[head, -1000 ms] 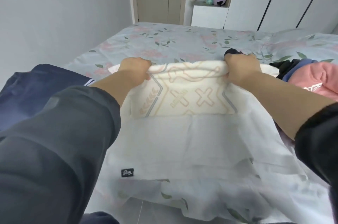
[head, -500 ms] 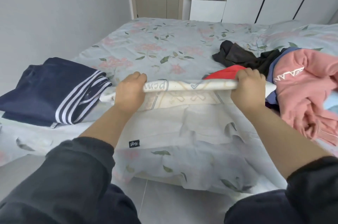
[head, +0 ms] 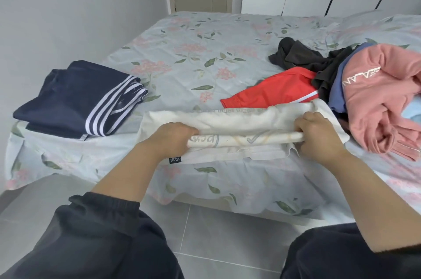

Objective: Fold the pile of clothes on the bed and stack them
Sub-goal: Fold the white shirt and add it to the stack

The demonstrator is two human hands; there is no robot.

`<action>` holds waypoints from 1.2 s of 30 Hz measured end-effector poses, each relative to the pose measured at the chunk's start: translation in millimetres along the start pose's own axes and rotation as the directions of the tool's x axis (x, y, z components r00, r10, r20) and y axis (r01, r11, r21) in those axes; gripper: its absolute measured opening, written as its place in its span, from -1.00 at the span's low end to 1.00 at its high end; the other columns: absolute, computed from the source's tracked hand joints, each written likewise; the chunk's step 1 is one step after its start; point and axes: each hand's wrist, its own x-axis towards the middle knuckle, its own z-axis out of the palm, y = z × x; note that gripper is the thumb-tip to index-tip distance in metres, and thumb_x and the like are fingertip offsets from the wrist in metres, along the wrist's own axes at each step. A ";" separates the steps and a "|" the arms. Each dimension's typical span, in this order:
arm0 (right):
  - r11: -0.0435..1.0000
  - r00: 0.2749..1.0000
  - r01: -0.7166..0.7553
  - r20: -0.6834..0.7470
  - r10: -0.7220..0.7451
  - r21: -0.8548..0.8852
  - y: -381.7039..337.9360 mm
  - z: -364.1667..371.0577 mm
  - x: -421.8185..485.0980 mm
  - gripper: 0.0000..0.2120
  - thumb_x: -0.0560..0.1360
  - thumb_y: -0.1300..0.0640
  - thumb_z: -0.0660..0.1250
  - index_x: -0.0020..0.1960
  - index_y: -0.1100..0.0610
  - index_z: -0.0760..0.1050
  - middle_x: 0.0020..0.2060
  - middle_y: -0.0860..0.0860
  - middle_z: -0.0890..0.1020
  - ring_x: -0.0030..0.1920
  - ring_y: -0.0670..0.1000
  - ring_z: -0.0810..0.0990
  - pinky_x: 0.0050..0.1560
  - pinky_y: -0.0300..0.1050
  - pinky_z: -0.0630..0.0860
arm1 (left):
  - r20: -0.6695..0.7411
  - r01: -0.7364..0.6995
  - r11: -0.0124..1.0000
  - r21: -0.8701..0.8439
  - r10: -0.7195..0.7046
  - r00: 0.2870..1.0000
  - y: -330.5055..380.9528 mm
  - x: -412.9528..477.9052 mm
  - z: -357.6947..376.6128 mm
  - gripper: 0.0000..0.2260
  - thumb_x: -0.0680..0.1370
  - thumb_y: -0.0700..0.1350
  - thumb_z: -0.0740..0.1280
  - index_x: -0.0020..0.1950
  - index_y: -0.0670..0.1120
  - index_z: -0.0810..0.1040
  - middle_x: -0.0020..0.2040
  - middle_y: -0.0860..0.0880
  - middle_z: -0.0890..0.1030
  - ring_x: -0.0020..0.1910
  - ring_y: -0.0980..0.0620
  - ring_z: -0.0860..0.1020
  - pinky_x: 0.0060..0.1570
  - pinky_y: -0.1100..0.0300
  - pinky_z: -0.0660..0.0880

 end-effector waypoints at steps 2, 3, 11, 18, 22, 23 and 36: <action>0.994 0.982 -0.052 0.186 0.034 0.095 2.2 -8.8 2.7 -0.78 0.23 0.39 0.37 -0.37 0.13 0.40 -0.34 0.06 0.47 -0.21 0.18 0.47 -0.22 -0.01 0.40 | 0.194 0.011 0.994 -0.111 0.011 0.981 -0.8 1.1 -5.2 -0.83 0.44 -0.14 0.33 -0.30 0.02 0.38 -0.32 0.10 0.41 -0.26 0.04 0.40 -0.37 0.22 0.24; 0.984 0.939 -0.111 0.340 0.058 0.141 3.8 -13.5 4.3 -0.75 0.27 0.42 0.31 -0.38 0.09 0.42 -0.33 0.01 0.50 -0.19 0.14 0.49 -0.17 -0.04 0.42 | 0.292 0.050 0.978 -0.205 0.012 0.956 -0.6 0.7 -9.0 -0.87 0.42 -0.08 0.37 -0.26 -0.01 0.44 -0.31 0.09 0.42 -0.28 0.05 0.40 -0.36 0.23 0.27; 0.961 0.982 -0.183 -0.008 0.189 0.209 -12.1 -4.1 34.7 -0.70 0.56 0.18 0.12 0.00 0.29 0.59 -0.05 0.19 0.63 0.02 0.21 0.52 0.08 0.02 0.40 | -0.309 0.101 0.875 -0.473 -0.272 0.911 22.4 42.2 -4.6 -0.69 0.65 -0.02 0.12 0.03 -0.10 0.62 -0.05 -0.07 0.59 -0.02 -0.07 0.51 -0.05 0.10 0.42; 0.935 0.931 -0.355 -0.086 0.355 0.011 19.8 42.9 63.5 -0.67 0.60 0.14 0.15 0.27 0.28 0.46 0.25 0.25 0.47 0.27 0.26 0.38 0.33 0.07 0.23 | -0.218 0.165 0.985 -0.049 -0.172 0.961 29.6 78.4 30.7 -0.63 0.65 0.05 -0.02 0.37 0.02 0.42 0.28 -0.03 0.52 0.30 -0.08 0.38 0.26 0.03 0.23; 0.716 0.711 -0.677 -0.101 0.696 0.168 67.8 31.8 62.9 -0.65 0.59 0.09 0.16 0.01 0.38 0.53 0.00 0.35 0.56 0.10 0.31 0.49 0.10 0.06 0.38 | -0.252 0.238 0.971 -0.040 -0.240 0.937 36.1 89.4 33.5 -0.62 0.65 0.06 -0.03 0.24 0.01 0.51 0.18 -0.04 0.54 0.25 -0.10 0.39 0.18 0.01 0.28; 0.684 0.696 -0.691 -0.043 0.717 0.234 75.2 31.2 62.5 -0.65 0.59 0.07 0.19 -0.16 0.34 0.53 -0.14 0.31 0.57 0.00 0.29 0.53 0.00 0.00 0.39 | -0.255 0.243 0.969 -0.041 -0.246 0.935 39.3 92.3 34.3 -0.62 0.64 0.06 -0.02 0.24 0.00 0.51 0.17 -0.05 0.54 0.25 -0.11 0.39 0.18 0.01 0.28; 0.551 0.565 -0.798 -0.015 0.825 0.243 80.8 15.5 54.3 -0.61 0.58 0.14 0.18 0.32 0.35 0.37 0.26 0.26 0.49 0.29 0.22 0.44 0.26 -0.01 0.33 | -0.366 0.132 0.978 -0.163 -0.184 0.912 49.6 101.2 40.5 -0.71 0.64 -0.06 0.12 0.15 -0.09 0.60 0.03 -0.12 0.62 0.05 -0.18 0.51 0.37 -0.11 0.21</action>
